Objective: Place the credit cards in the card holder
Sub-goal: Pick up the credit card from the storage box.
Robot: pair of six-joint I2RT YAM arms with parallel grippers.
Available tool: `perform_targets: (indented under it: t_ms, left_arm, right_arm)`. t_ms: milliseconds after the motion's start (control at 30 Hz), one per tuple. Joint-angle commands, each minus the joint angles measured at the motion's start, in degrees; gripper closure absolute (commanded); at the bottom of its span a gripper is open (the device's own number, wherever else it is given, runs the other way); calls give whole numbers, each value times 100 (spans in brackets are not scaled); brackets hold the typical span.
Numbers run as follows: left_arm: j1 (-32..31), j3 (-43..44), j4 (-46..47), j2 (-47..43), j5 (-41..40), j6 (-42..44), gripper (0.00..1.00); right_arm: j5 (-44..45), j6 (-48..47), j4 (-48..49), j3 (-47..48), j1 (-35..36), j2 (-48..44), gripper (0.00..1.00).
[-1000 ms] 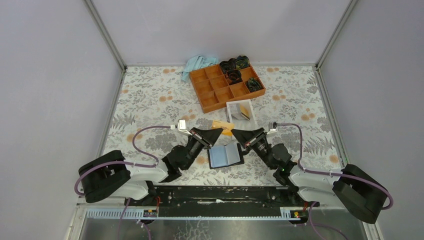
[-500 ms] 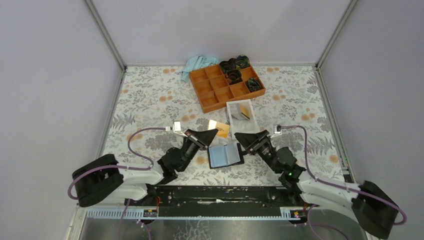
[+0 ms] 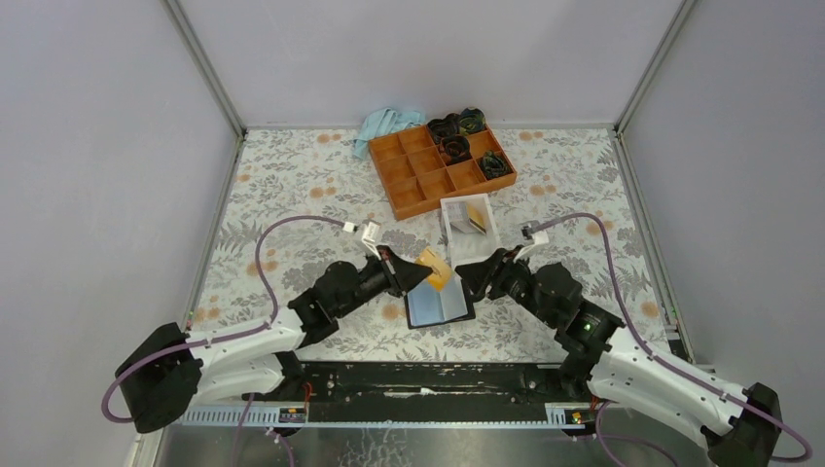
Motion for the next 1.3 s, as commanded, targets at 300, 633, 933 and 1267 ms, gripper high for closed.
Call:
perform_targets:
  t_ms: [300,633,933,1267]
  left_arm:
    - [802,245,-11,594,3451,433,100]
    - [1274,-121,1651,1128,4565,-326,100]
    - [1402,-244,3156,1932,4940,-1002,100]
    - [1465,-262,4517,2676,5290,-1675,100]
  right_arm:
    - [-2732,-1276,-1210,822,-1289,475,48]
    - [-5137,-66,830,142,-1939,1464,46]
    - [-5614,499,1851,-245,-1935,1800,50]
    - [-5670,696,2313,-476,-1939,1991,61]
